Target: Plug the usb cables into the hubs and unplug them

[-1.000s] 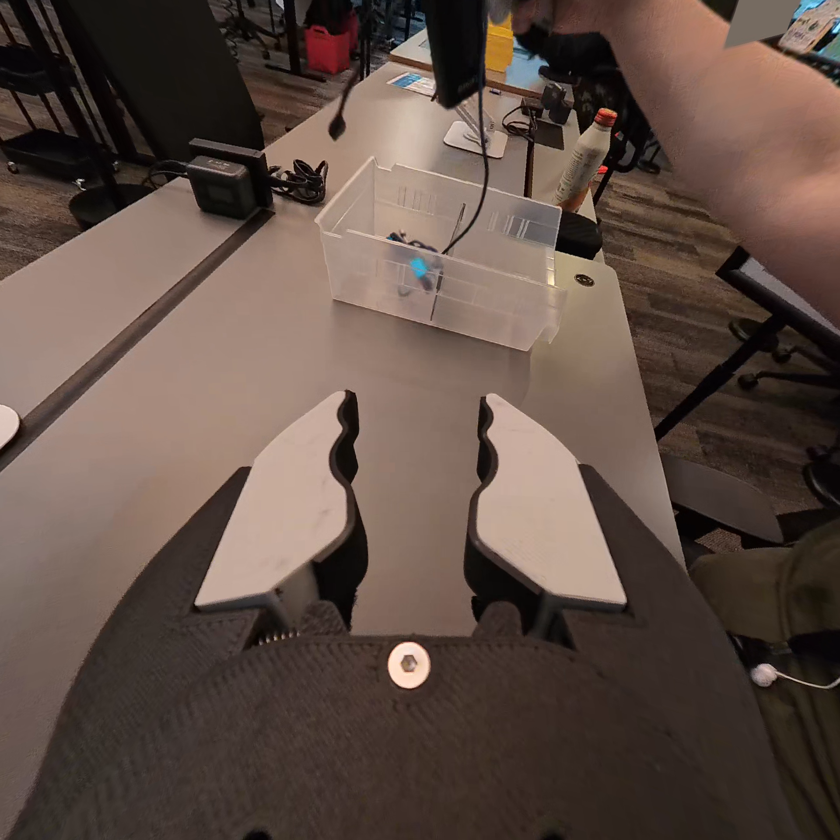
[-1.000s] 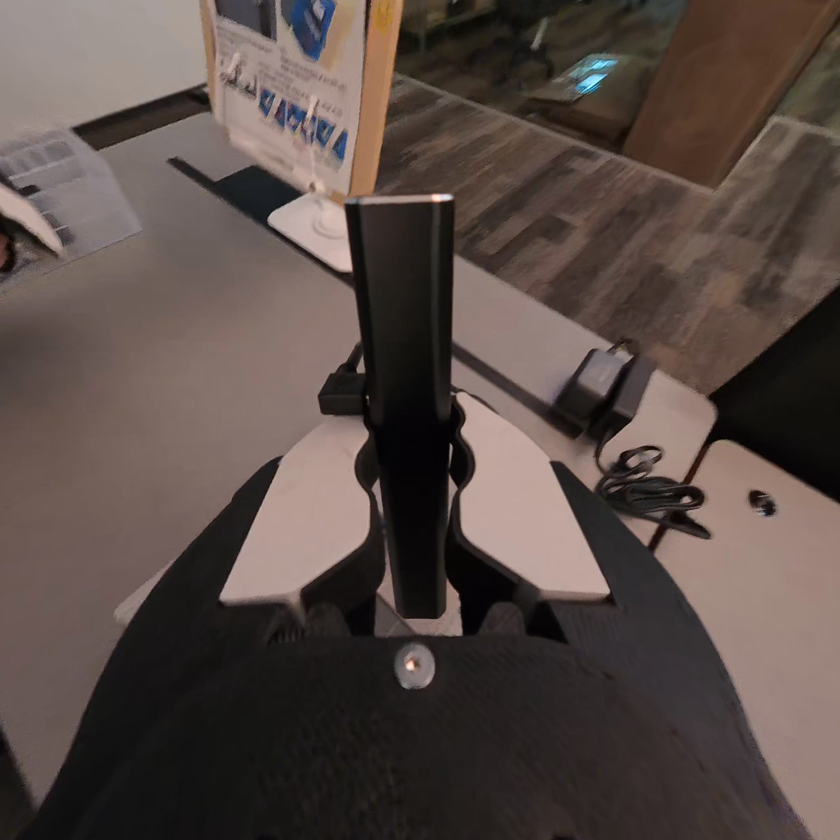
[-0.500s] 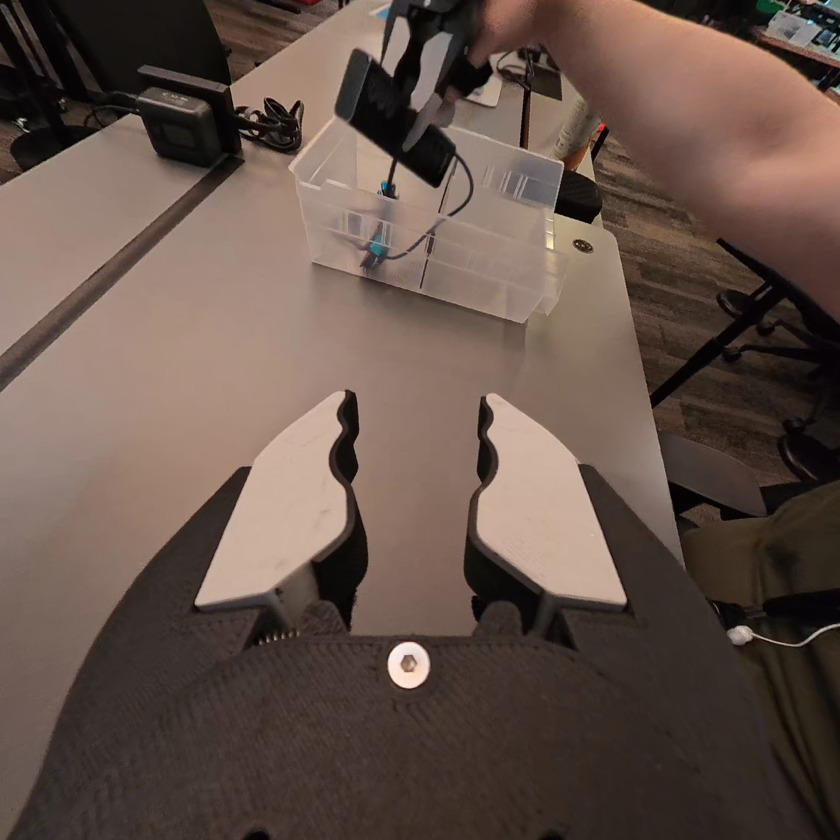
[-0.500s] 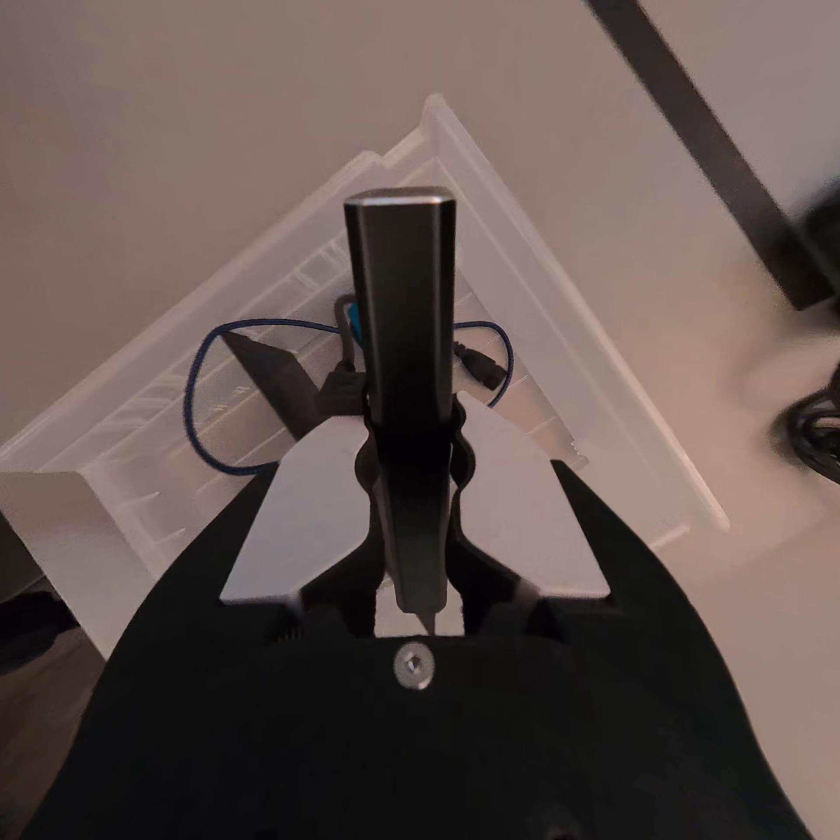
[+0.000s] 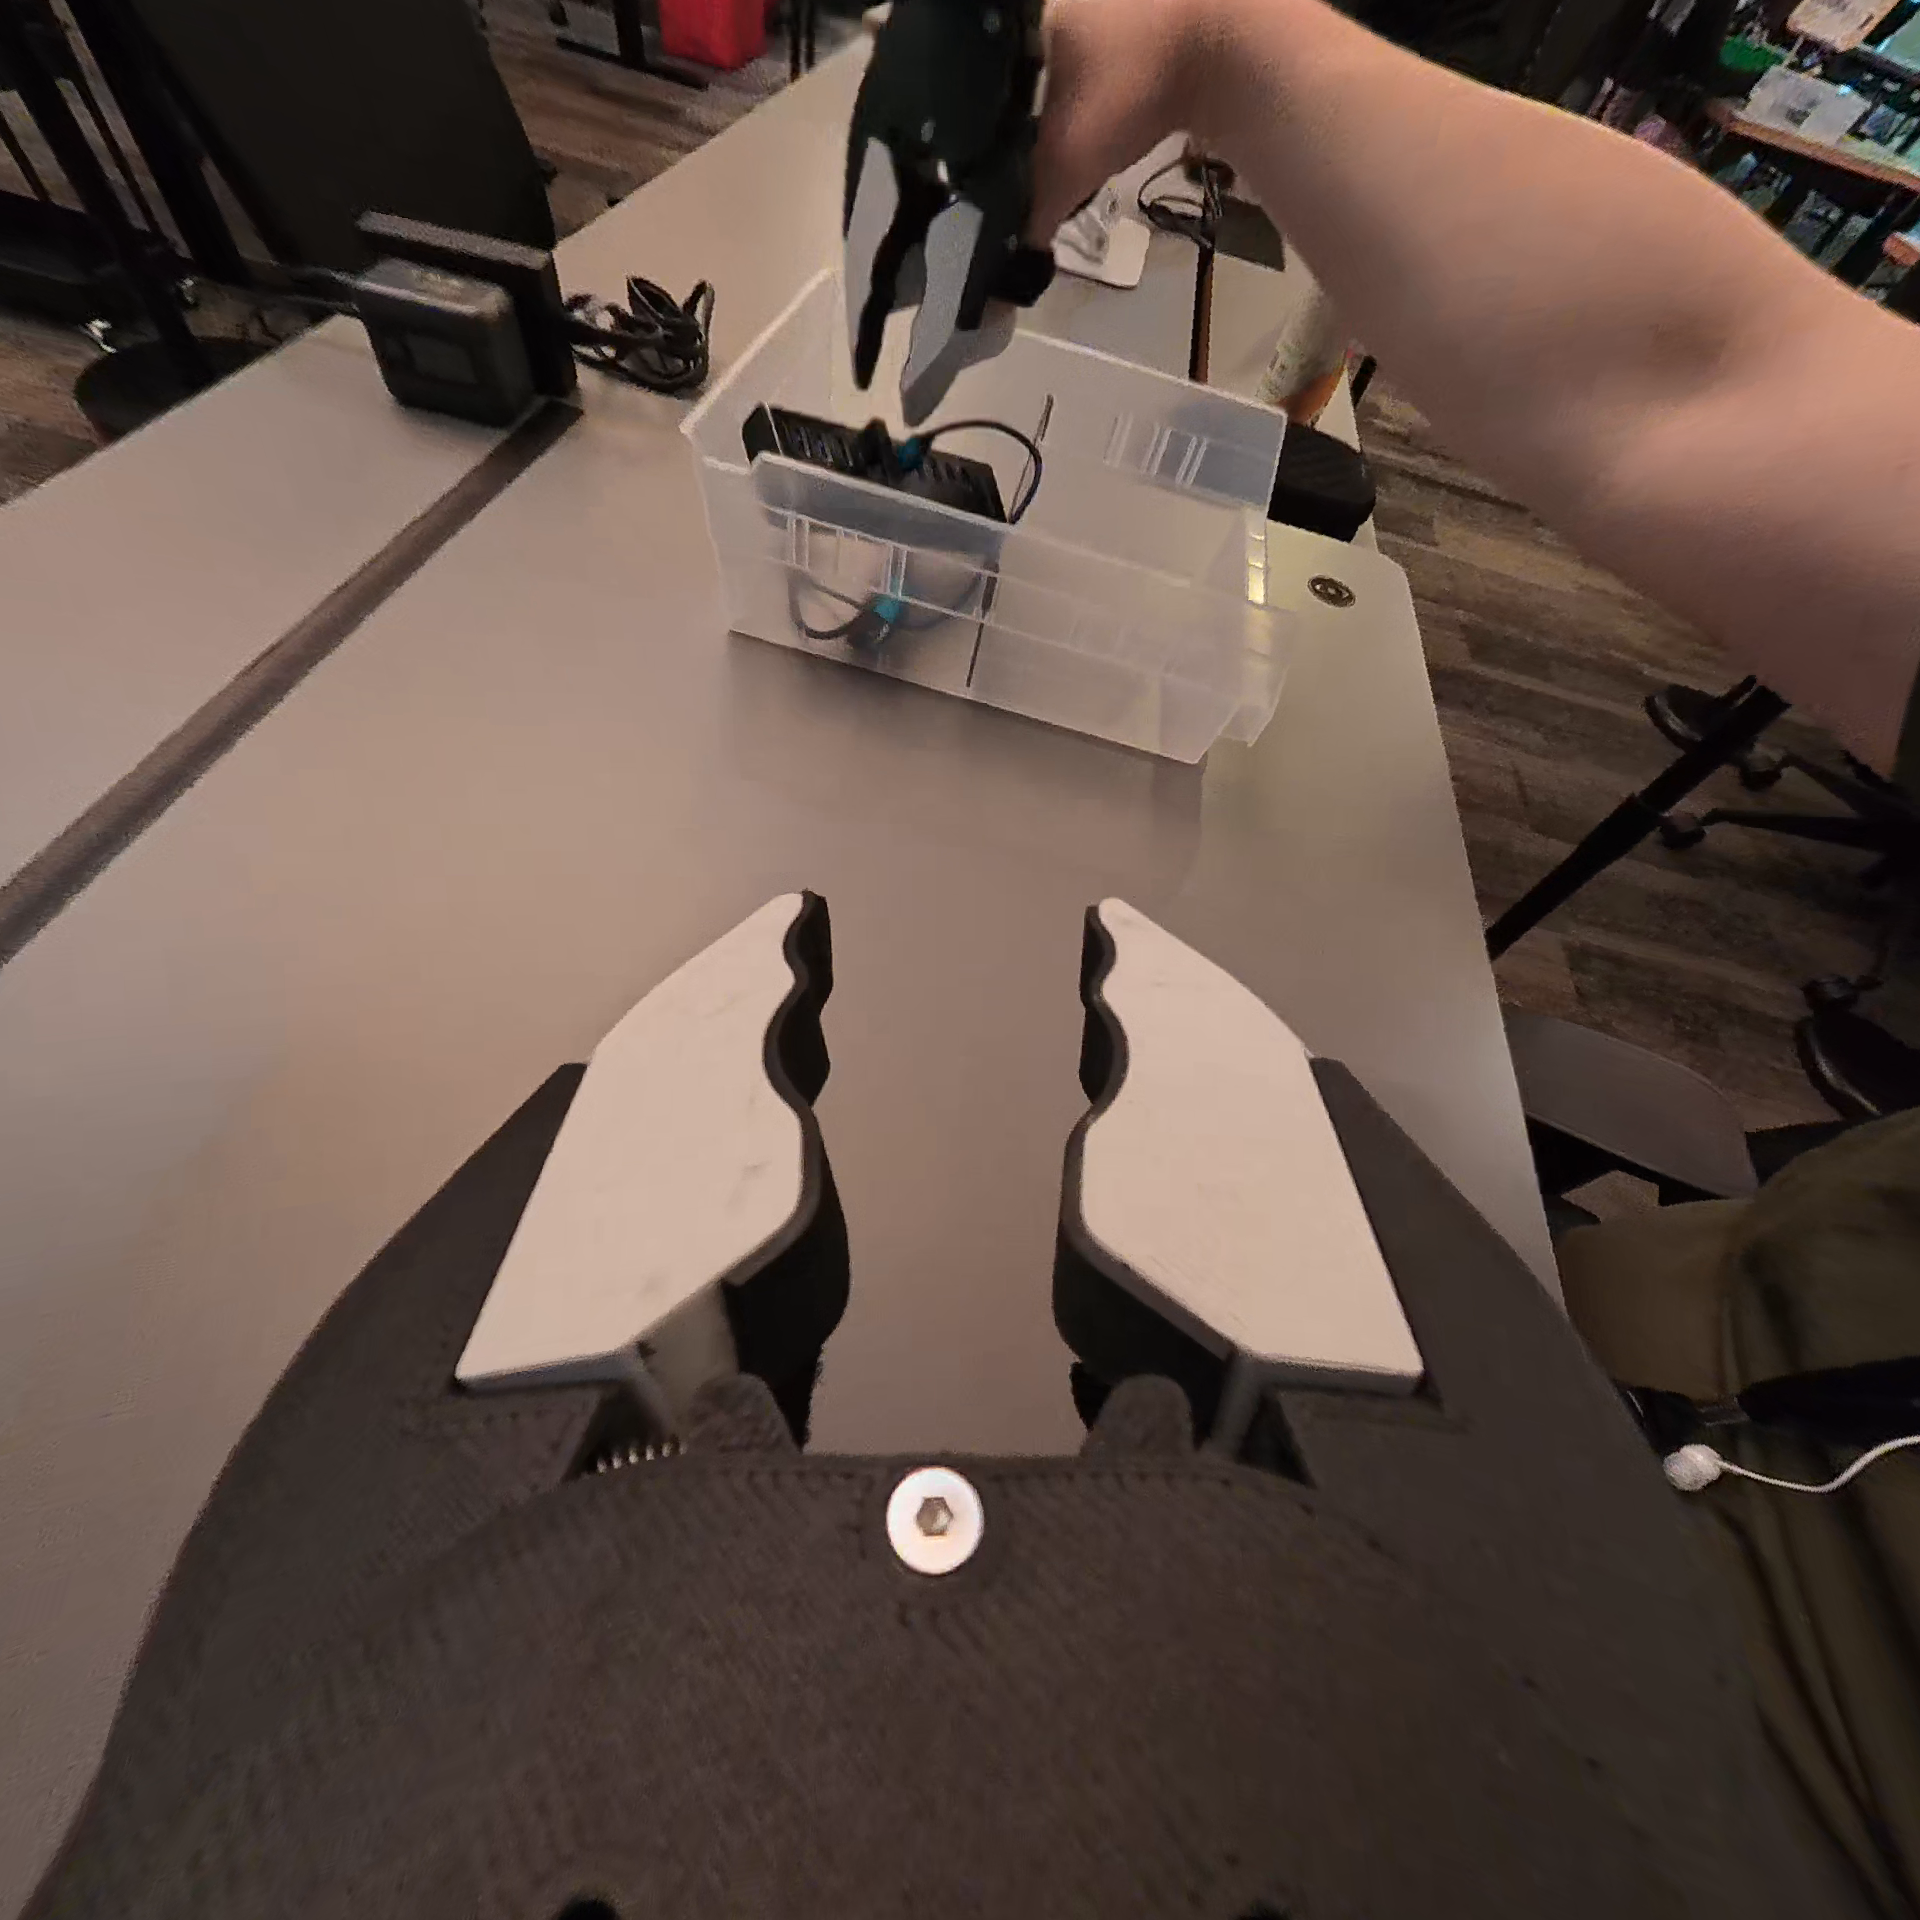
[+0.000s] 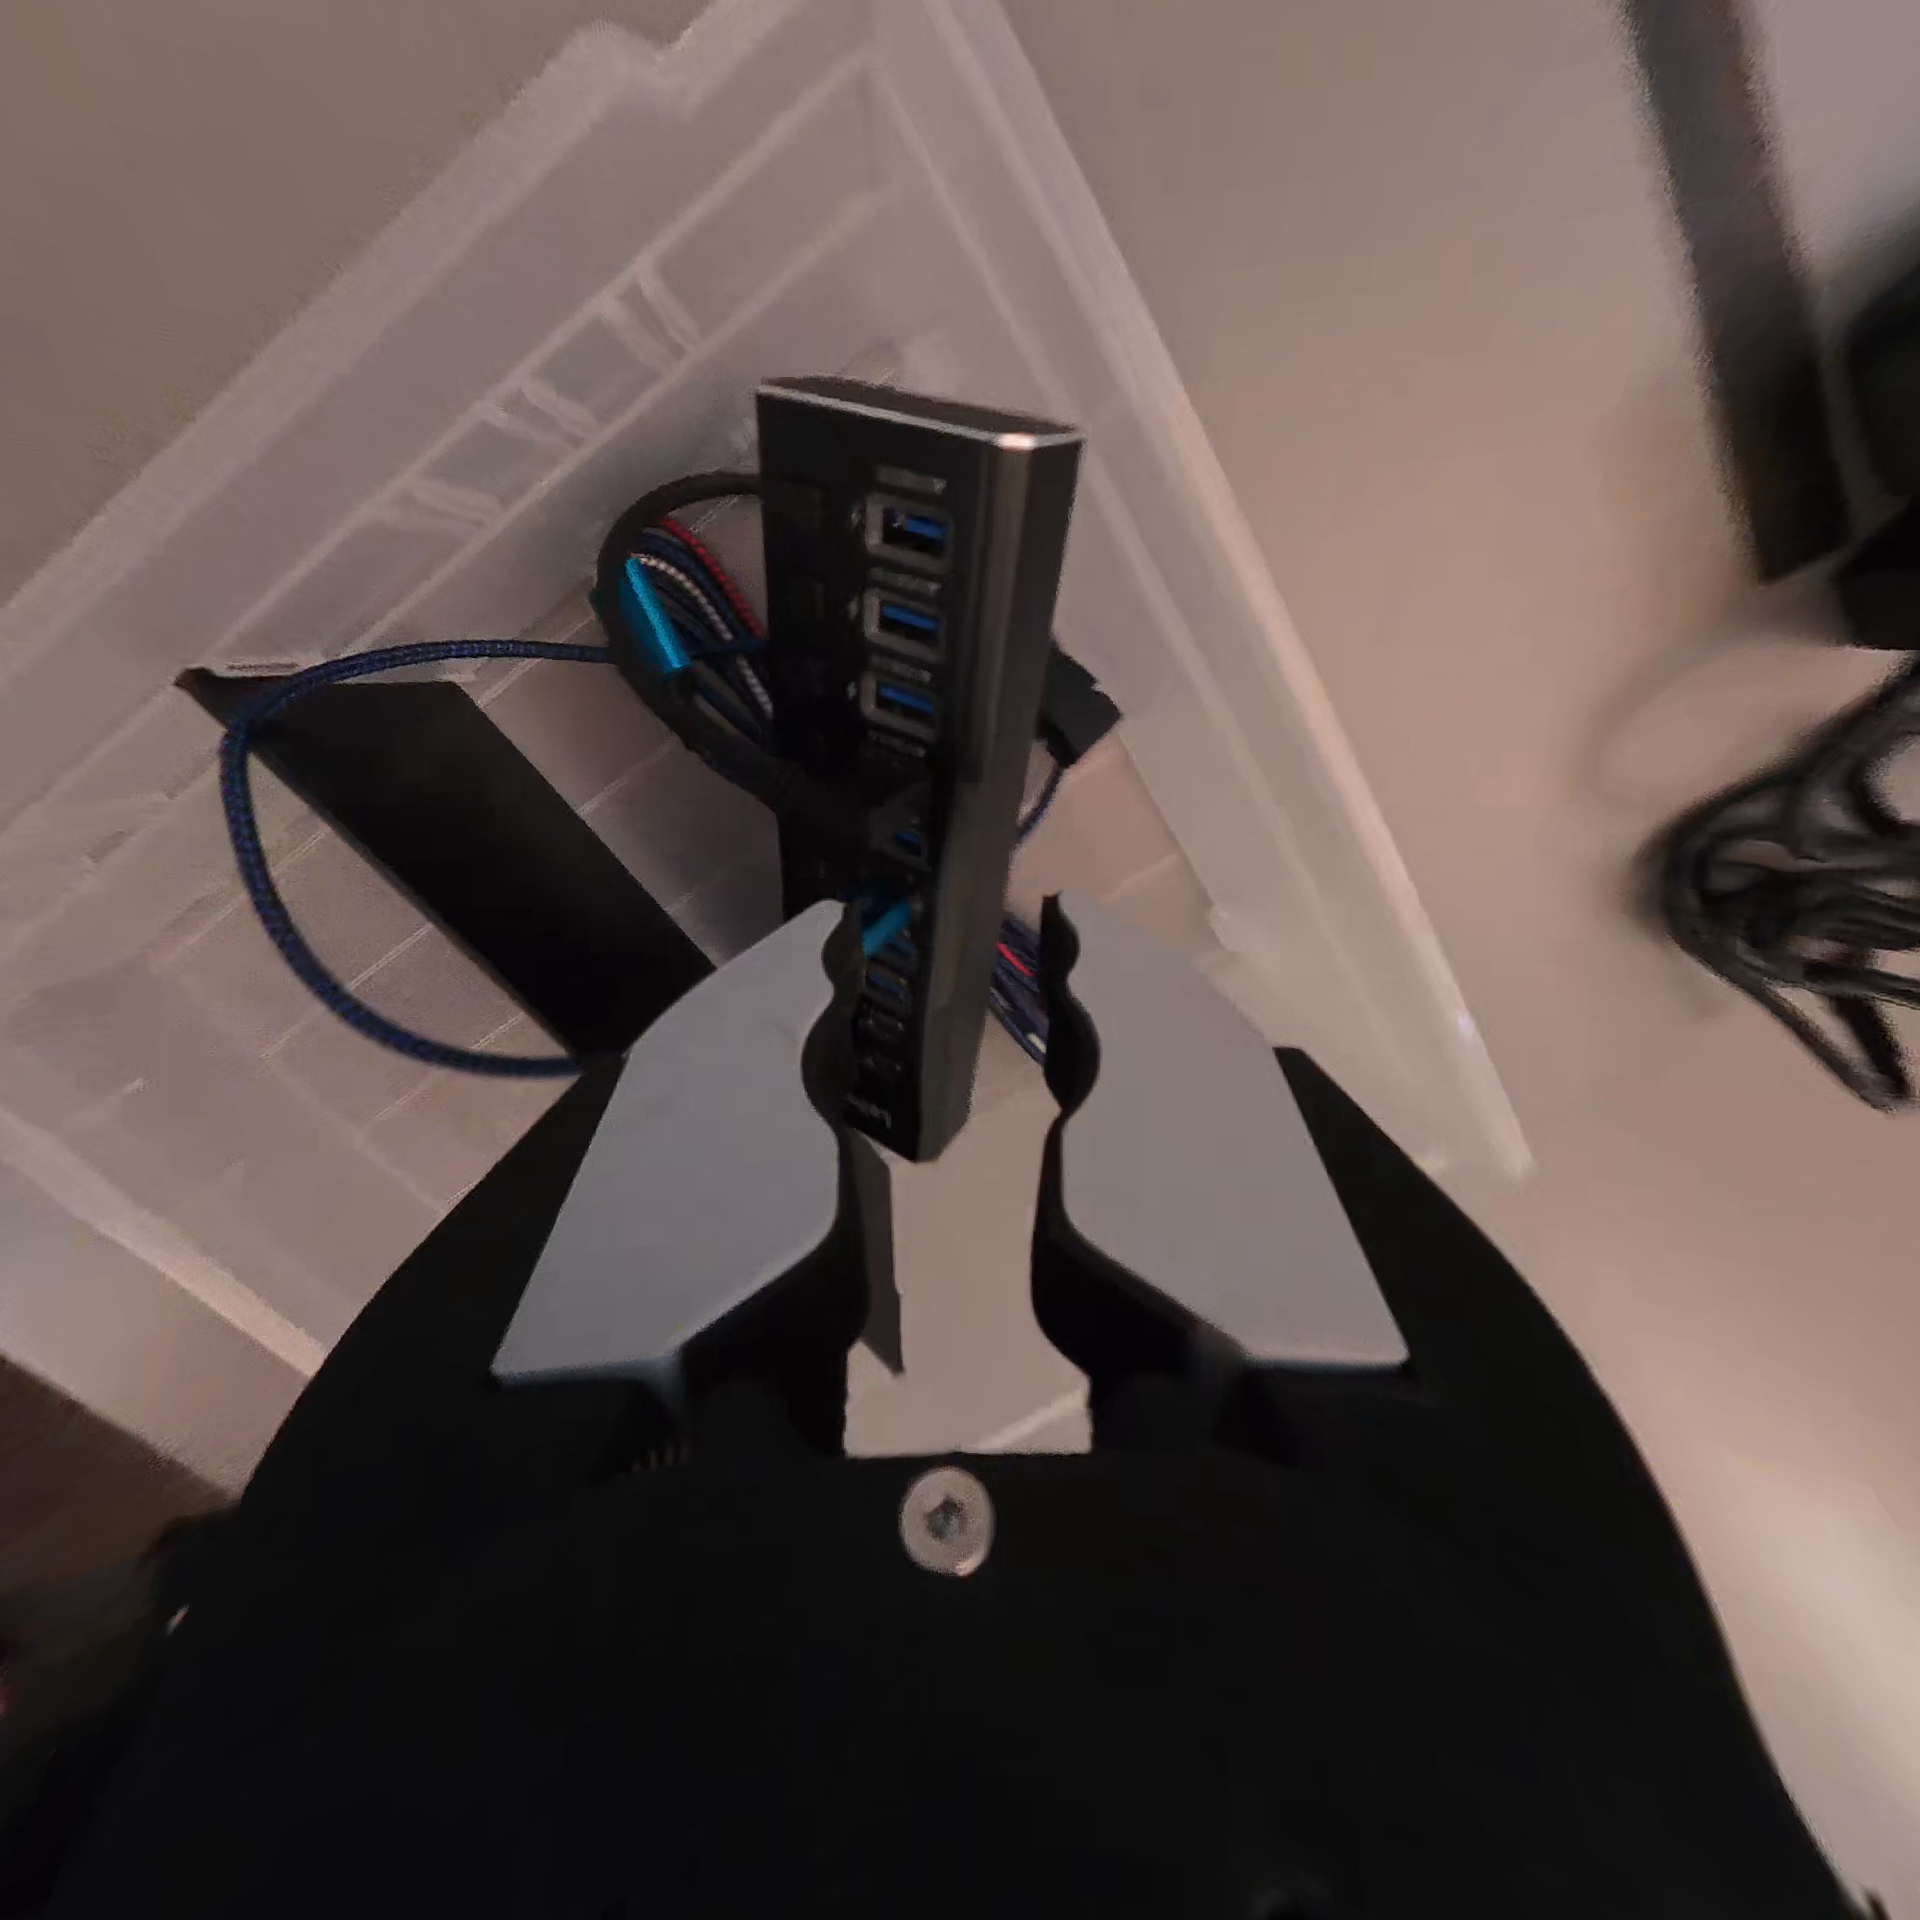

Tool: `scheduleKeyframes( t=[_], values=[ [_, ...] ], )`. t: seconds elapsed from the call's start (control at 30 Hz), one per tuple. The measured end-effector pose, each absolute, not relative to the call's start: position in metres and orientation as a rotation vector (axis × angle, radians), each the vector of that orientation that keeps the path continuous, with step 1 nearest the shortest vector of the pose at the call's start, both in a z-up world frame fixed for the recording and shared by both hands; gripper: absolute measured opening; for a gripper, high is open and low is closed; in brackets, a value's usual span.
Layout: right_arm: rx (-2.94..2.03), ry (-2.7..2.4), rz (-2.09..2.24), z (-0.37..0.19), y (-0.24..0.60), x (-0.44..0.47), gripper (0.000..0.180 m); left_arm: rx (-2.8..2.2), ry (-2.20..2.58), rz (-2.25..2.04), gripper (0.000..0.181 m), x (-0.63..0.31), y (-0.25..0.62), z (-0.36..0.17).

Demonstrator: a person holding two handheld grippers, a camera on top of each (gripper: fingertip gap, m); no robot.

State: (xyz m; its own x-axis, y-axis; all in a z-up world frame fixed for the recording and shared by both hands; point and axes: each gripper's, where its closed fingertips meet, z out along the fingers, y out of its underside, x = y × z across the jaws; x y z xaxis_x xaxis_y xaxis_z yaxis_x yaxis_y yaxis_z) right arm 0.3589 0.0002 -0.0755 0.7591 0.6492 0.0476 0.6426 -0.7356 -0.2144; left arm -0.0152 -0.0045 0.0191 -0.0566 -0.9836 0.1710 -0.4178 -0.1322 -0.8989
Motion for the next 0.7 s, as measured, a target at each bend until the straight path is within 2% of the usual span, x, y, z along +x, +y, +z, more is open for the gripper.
scheduleKeyframes(
  t=[0.1,0.2,0.33,0.37,0.53,0.7],
  values=[
    [-2.53,-0.956,-0.124,-0.02,0.01,0.358,0.034,-1.577,1.475,-1.154,0.045,-0.021,0.0,0.031],
    [-2.142,-0.849,-0.223,0.063,0.022,0.32,0.035,-1.567,1.421,-1.157,0.045,-0.025,0.006,0.039],
    [-1.558,-0.673,-0.183,0.172,0.006,0.216,0.059,-1.524,1.242,-1.169,0.044,-0.033,0.025,0.062],
    [-1.431,-0.671,-0.163,0.189,-0.003,0.186,0.059,-1.509,1.193,-1.168,0.043,-0.039,0.029,0.071],
    [-1.209,-0.689,-0.056,0.211,-0.019,0.062,0.05,-1.451,1.092,-1.054,0.046,-0.099,0.027,0.112],
    [-1.24,-0.799,0.104,0.196,-0.009,-0.006,0.045,-1.575,1.113,-0.534,0.044,-0.221,0.044,0.088]
  ],
)
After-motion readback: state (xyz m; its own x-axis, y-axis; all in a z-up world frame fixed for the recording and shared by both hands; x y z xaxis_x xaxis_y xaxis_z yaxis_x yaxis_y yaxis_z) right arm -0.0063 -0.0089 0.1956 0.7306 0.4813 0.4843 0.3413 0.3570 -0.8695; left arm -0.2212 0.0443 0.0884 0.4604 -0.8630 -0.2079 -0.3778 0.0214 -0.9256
